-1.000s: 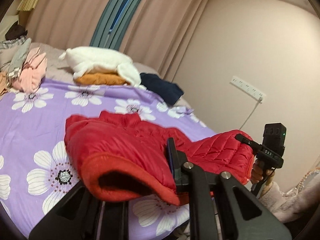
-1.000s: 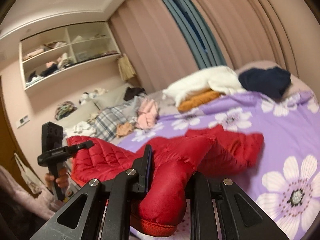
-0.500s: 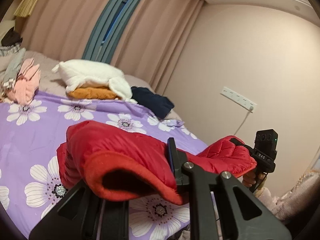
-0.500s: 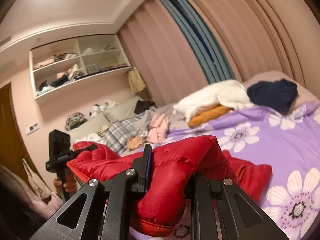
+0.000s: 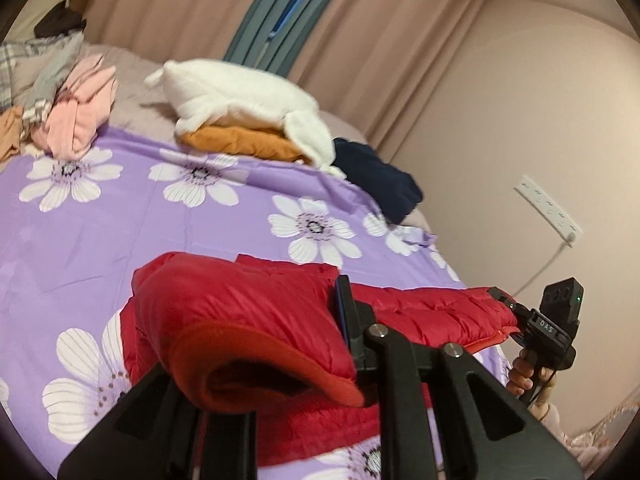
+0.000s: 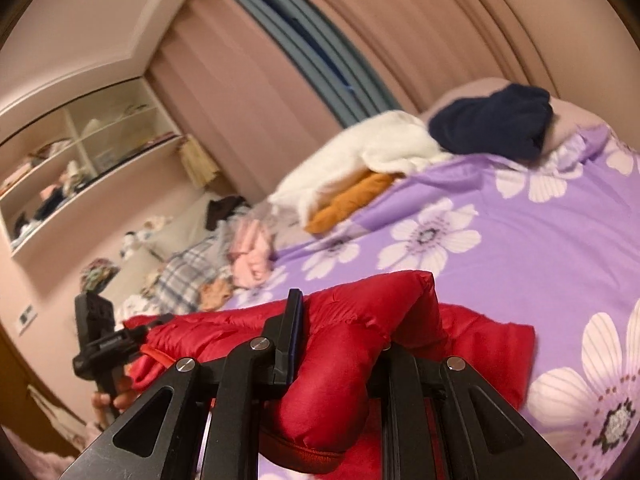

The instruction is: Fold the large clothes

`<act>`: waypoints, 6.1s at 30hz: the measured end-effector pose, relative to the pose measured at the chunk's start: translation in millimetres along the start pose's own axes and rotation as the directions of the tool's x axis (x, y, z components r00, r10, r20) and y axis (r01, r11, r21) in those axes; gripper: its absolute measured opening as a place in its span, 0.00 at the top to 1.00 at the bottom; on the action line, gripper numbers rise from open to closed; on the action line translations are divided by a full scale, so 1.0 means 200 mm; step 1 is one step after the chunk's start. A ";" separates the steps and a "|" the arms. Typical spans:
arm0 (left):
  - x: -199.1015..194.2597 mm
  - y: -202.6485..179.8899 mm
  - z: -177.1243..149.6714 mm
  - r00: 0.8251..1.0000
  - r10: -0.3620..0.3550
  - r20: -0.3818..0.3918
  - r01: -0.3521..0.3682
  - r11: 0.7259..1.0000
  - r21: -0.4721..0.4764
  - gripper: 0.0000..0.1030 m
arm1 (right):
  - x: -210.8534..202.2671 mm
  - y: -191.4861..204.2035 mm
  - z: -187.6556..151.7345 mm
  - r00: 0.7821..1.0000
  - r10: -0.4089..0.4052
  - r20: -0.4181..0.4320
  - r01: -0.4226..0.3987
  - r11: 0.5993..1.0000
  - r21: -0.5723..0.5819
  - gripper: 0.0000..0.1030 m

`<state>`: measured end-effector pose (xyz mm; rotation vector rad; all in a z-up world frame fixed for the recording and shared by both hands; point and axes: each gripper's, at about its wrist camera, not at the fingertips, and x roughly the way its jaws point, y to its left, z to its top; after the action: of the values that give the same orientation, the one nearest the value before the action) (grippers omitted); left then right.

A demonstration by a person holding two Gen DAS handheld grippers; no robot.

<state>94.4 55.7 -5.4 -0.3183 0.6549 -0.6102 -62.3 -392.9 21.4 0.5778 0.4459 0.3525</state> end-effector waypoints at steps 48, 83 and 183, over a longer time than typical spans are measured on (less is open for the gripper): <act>0.31 0.36 -0.08 0.917 0.339 -0.209 -0.362 0.929 -0.082 0.09 | 0.26 -0.08 -0.04 0.914 -0.385 -0.126 0.373 0.921 -0.111 0.32; 0.39 0.02 -0.46 0.916 0.338 -0.214 -0.300 0.935 0.189 0.68 | 0.34 0.24 -0.48 0.919 -0.344 -0.191 0.241 0.876 -0.417 0.57; 0.11 0.27 -0.30 0.961 0.211 -0.180 -0.253 0.934 -0.254 0.74 | 0.66 0.28 -0.64 0.882 -0.327 -0.339 0.194 0.909 -0.369 0.73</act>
<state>91.5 78.9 -85.5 -0.4490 0.9116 -0.3159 -24.2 -233.7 -81.1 0.1106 0.8305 0.2703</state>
